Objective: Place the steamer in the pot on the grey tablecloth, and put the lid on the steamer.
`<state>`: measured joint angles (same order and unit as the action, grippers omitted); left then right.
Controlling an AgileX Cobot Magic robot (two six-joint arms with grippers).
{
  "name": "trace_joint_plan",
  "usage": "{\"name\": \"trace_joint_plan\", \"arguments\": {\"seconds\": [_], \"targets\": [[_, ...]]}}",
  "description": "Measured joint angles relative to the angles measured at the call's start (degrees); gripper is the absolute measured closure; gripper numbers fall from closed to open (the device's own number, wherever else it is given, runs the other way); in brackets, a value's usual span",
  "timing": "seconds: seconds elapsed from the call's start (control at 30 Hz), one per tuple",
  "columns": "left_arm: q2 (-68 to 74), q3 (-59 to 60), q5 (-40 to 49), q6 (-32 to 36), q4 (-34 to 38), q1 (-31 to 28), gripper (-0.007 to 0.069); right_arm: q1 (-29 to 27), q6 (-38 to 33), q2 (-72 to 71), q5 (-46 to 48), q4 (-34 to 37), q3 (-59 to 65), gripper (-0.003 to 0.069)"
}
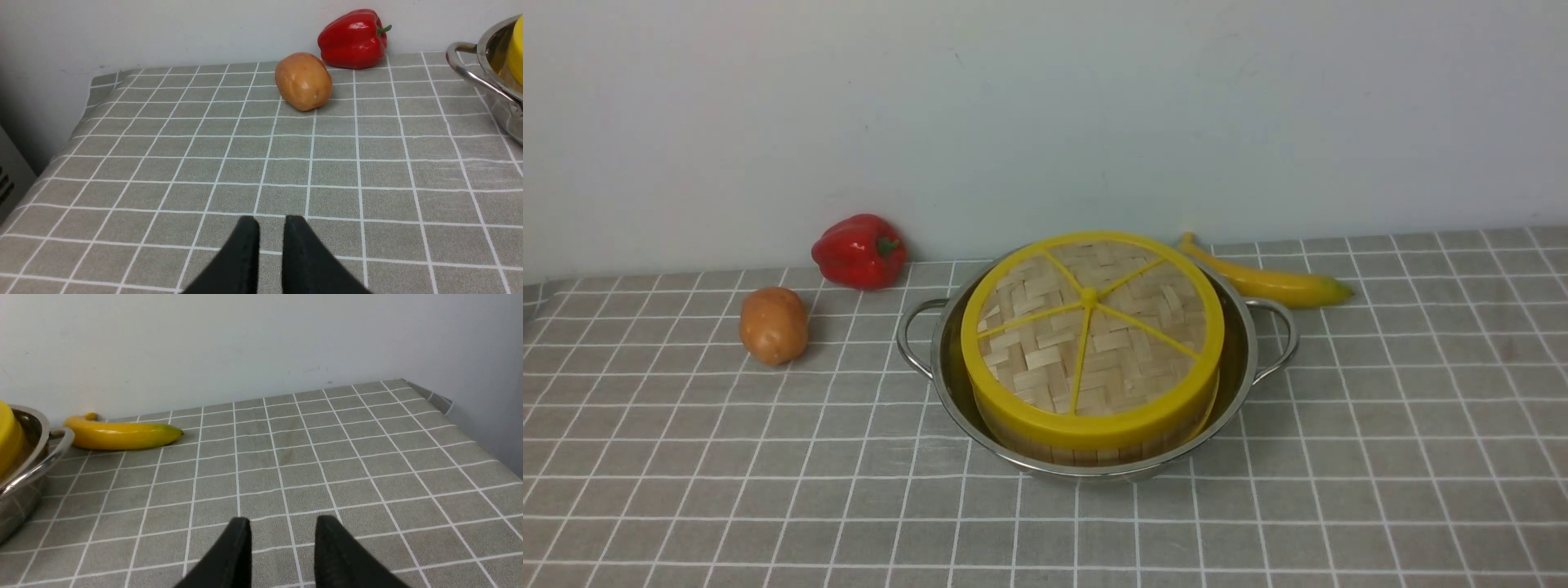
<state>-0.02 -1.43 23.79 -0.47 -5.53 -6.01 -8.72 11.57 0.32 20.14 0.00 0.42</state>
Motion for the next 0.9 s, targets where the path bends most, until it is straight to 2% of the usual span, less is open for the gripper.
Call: {"name": "trace_joint_plan", "arguments": {"seconds": [0.9], "targets": [[0.0, 0.0, -0.1, 0.0, 0.0, 0.0, 0.0539, 0.0, 0.1, 0.0, -0.9, 0.0, 0.0, 0.0419]]}}
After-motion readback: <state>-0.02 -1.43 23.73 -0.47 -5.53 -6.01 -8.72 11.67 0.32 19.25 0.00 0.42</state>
